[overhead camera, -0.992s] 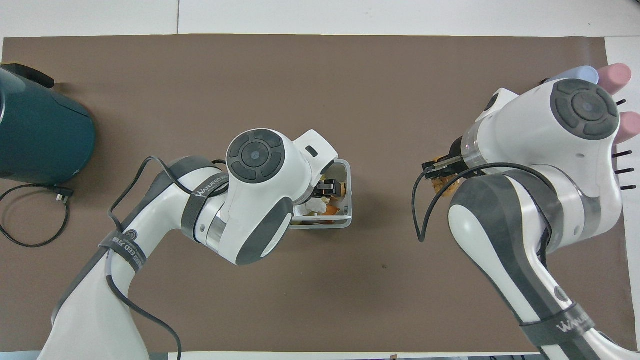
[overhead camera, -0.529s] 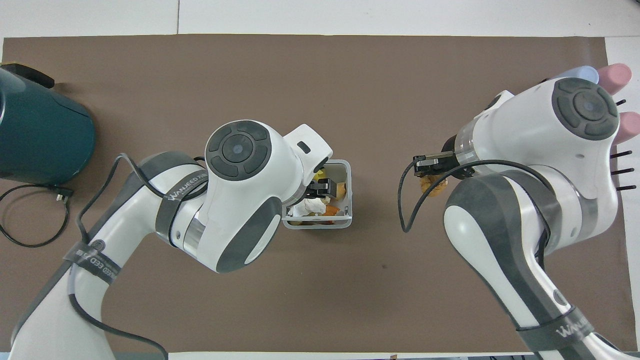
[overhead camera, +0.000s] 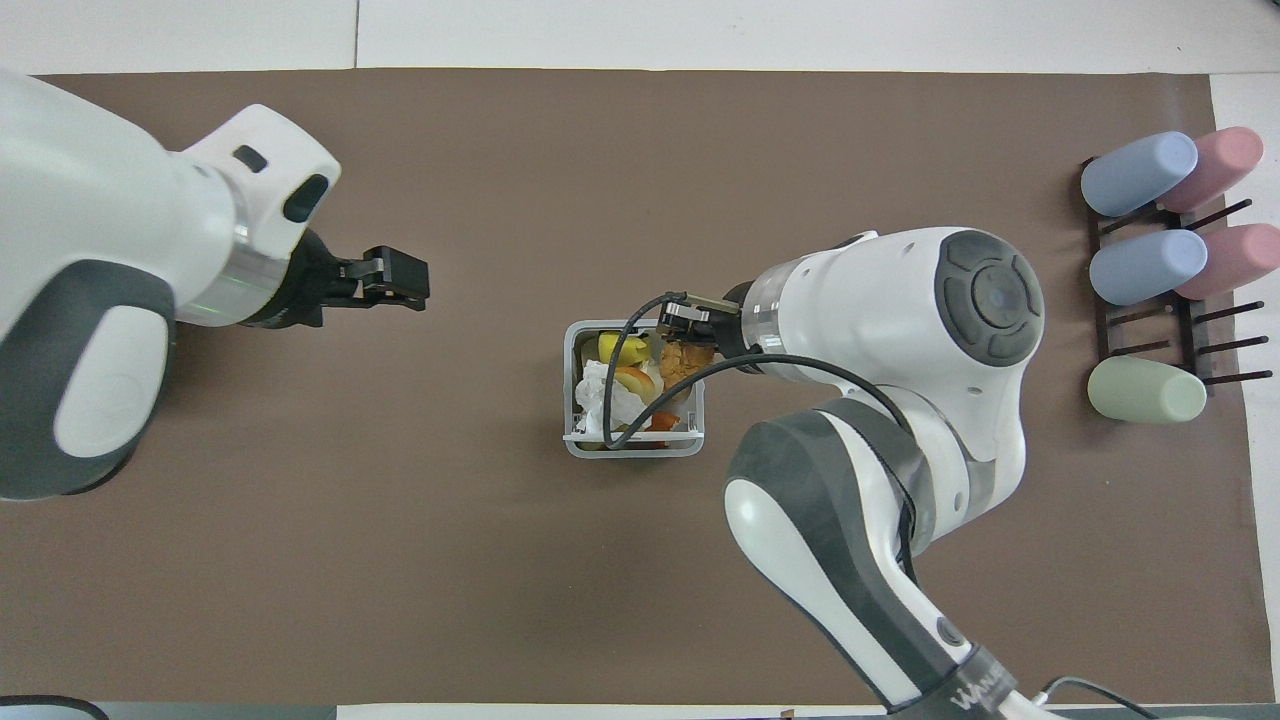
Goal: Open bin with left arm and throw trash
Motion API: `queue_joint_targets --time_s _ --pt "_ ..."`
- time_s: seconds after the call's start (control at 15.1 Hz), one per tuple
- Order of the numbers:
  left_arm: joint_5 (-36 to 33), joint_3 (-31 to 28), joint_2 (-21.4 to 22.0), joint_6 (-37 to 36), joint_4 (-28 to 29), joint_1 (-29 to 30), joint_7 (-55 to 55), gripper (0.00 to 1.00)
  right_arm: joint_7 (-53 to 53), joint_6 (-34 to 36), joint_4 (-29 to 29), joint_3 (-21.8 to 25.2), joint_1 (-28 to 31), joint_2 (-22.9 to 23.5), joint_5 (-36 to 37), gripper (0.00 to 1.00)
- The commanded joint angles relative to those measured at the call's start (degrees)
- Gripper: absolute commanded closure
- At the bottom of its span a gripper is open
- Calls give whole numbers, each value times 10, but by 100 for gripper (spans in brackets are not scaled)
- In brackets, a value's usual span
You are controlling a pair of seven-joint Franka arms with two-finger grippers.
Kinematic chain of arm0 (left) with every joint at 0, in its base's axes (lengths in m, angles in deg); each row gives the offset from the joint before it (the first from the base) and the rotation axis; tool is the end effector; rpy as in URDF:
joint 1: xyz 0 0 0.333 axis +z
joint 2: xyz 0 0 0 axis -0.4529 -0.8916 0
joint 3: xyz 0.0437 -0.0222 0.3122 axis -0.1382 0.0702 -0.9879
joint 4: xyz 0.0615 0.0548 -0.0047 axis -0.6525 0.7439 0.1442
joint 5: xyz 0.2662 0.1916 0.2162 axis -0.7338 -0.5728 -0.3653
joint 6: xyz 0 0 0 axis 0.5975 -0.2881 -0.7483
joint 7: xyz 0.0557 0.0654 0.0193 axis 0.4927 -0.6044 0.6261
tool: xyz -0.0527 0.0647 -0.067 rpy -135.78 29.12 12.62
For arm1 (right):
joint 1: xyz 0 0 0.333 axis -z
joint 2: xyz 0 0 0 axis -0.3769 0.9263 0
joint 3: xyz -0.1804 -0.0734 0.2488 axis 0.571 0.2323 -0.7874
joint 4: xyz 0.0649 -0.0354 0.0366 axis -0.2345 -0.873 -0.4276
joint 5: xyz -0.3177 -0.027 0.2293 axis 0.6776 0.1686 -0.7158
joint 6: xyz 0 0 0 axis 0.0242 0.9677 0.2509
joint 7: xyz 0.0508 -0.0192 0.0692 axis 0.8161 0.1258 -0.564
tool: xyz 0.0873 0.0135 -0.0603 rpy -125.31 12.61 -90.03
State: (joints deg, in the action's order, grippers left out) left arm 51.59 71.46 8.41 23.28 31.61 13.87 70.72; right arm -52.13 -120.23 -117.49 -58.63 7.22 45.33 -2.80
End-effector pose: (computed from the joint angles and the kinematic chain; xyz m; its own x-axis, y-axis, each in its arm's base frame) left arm 0.5432 -0.1682 0.5792 0.9999 0.0119 -0.0005 0.0118 -0.9920 0.1259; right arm 0.5347 0.3055 0.4628 0.9540 -0.2997 -0.0015 -0.2748 -0.8727 -0.4035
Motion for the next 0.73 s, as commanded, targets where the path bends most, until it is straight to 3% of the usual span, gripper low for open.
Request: queue_joint_targets --time_s 0.0,0.26,0.6,0.66 --pt "-15 7 26 -47 6 62 -99 0 25 -22 -8 -1 -9 7 -14 100" --pt "-44 4 46 -90 2 90 -141 0 26 -22 -20 -1 -23 3 -18 100" --pt "-75 5 38 -185 -62 98 -141 0 25 -54 -37 -1 -34 5 -18 100" --pt "-74 6 38 -187 -61 105 -141 0 25 -54 -37 -1 -34 5 -18 88"
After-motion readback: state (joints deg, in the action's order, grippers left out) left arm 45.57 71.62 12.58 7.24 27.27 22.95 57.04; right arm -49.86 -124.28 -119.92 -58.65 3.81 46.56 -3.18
